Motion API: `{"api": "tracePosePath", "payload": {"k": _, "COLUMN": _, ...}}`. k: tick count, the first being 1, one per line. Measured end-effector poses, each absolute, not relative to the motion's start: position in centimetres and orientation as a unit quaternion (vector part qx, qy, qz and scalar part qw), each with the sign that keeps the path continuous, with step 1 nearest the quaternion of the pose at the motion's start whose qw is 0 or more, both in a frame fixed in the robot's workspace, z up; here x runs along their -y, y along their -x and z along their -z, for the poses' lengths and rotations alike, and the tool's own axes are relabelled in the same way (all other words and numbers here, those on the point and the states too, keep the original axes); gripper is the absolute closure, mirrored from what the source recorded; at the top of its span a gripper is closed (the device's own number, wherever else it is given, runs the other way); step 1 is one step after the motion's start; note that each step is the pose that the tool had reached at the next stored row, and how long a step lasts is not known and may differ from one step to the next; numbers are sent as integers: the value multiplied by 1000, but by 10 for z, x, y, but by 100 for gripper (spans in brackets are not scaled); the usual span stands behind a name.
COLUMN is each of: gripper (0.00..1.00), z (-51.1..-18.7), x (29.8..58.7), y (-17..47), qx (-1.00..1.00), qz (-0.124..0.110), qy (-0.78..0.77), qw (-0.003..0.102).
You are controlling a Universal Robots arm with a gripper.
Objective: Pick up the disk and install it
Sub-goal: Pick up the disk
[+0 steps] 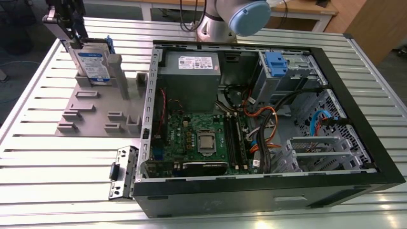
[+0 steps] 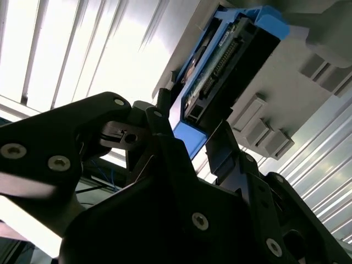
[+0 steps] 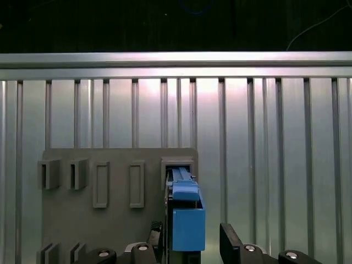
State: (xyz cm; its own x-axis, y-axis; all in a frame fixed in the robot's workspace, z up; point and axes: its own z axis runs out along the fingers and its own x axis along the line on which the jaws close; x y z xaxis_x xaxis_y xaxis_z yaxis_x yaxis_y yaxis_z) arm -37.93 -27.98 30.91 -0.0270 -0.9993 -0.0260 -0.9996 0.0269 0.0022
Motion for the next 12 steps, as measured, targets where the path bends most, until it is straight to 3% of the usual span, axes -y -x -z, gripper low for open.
{"api": "tracePosePath", "payload": {"k": 12, "gripper": 47, "z": -287, "x": 280, "y": 380, "qx": -717, "qz": -10, "qy": 697, "qw": 9}}
